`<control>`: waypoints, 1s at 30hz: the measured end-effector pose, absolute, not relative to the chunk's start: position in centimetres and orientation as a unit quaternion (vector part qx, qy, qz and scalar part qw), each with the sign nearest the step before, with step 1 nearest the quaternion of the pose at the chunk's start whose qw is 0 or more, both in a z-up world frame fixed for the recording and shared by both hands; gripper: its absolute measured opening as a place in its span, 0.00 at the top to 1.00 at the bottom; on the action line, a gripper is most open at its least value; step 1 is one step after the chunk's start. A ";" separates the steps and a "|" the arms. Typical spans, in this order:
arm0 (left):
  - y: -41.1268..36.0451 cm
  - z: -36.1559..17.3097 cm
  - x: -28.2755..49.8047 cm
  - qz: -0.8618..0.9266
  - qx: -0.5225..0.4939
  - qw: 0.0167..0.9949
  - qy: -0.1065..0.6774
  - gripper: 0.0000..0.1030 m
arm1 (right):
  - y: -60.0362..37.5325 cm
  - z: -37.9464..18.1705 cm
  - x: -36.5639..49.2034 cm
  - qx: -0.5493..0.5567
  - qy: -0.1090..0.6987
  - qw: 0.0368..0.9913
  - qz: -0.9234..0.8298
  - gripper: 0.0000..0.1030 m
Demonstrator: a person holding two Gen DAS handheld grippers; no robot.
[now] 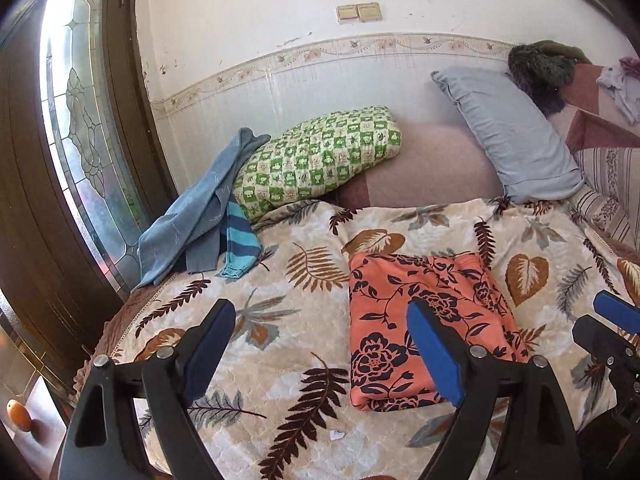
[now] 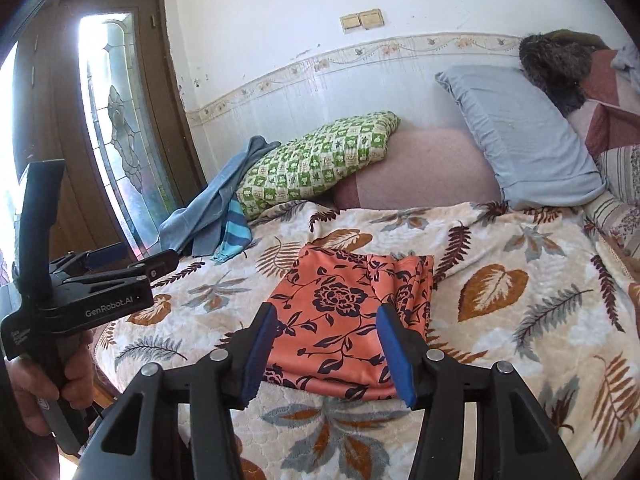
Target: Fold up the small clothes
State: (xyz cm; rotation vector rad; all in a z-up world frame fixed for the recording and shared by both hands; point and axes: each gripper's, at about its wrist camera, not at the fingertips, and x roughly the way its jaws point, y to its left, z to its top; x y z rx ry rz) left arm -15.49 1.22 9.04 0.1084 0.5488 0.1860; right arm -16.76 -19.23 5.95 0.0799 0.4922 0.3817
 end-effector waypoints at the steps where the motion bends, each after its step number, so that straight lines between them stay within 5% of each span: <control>1: 1.2 9.4 -15.8 0.092 0.054 0.958 0.266 0.11 | -19.0 6.4 -17.1 0.037 0.238 0.952 0.189 0.45; 20: 3.1 9.5 -17.0 0.144 0.054 0.953 0.263 0.05 | -16.9 7.3 -18.2 0.013 0.225 0.956 0.187 0.42; 30: 5.3 3.3 -12.6 0.133 0.025 0.927 0.349 0.05 | -18.1 1.6 -14.1 0.024 0.323 0.932 0.165 0.42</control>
